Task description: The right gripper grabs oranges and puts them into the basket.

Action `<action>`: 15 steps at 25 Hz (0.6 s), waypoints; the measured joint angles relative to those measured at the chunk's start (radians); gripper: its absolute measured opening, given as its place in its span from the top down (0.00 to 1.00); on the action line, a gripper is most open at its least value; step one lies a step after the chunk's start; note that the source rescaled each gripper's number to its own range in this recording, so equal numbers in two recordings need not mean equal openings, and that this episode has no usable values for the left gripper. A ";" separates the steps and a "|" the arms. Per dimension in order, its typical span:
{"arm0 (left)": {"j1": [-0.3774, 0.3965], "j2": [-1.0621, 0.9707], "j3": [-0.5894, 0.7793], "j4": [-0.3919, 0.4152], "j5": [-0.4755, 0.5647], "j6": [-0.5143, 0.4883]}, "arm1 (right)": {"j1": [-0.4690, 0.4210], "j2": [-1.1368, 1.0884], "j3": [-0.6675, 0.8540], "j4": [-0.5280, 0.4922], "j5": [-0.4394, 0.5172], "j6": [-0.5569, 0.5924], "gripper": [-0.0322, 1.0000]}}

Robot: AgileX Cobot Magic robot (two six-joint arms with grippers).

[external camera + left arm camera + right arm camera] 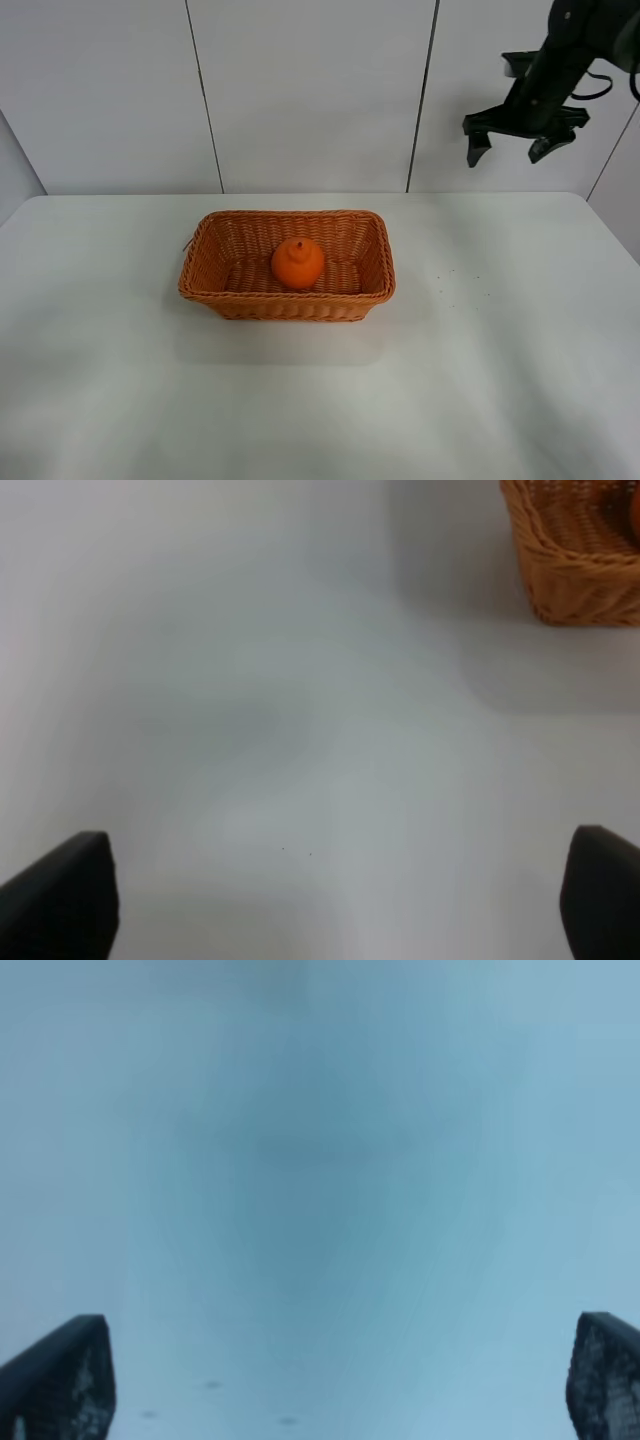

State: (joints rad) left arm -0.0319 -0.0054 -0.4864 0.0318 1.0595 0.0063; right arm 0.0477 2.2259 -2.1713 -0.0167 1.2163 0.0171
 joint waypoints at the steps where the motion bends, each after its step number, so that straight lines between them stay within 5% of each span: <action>1: 0.000 0.000 0.000 0.000 0.000 0.000 | -0.025 0.000 0.000 0.001 0.000 -0.003 0.00; 15: 0.000 0.000 0.000 0.000 0.000 0.000 | -0.041 -0.127 0.147 0.041 0.001 -0.034 0.00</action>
State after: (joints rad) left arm -0.0319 -0.0054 -0.4864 0.0318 1.0595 0.0063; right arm 0.0067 2.0991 -2.0242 0.0243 1.2171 -0.0170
